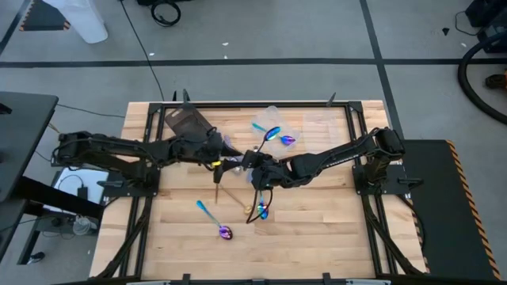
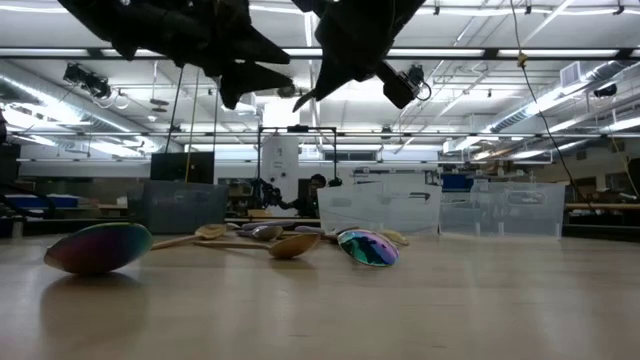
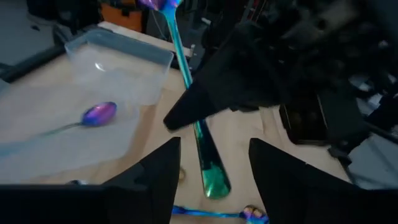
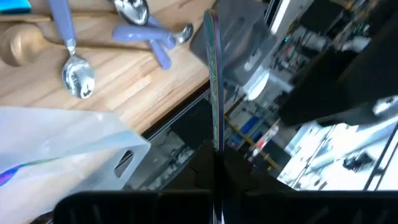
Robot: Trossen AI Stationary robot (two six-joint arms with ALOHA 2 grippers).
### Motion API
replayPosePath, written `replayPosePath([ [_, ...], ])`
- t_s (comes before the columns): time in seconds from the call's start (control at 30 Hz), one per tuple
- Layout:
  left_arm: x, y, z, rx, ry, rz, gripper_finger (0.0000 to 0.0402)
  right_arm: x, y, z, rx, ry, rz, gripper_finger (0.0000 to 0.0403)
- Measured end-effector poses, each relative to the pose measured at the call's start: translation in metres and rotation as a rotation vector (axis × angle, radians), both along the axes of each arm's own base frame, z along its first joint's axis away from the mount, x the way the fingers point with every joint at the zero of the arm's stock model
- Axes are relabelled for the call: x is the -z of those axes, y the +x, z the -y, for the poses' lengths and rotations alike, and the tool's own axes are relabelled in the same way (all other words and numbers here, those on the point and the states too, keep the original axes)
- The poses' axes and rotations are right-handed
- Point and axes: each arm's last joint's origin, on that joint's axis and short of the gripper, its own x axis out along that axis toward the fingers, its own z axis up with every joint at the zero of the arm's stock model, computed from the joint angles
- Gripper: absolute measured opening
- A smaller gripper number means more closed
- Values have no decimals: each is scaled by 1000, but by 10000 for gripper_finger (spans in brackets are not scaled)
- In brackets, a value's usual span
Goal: Sort silverware by color (type)
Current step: Put the blue spoon into the left transparent bin
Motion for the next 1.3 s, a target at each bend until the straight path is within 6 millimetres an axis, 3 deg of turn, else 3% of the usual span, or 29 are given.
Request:
replayPosePath([
  [0.23,-16,-16,6,-28,144,35,192,-11,-7,10,104,207,144,11],
  [0.6,-47,-44,5,-92,363,147,192,-14,-10,55,308,507,294,12],
  [1.0,-40,-45,8,-66,364,75,192,-13,-14,126,545,821,475,12],
  [1.3,-40,-45,8,-70,338,77,192,-4,-25,169,635,941,502,12],
])
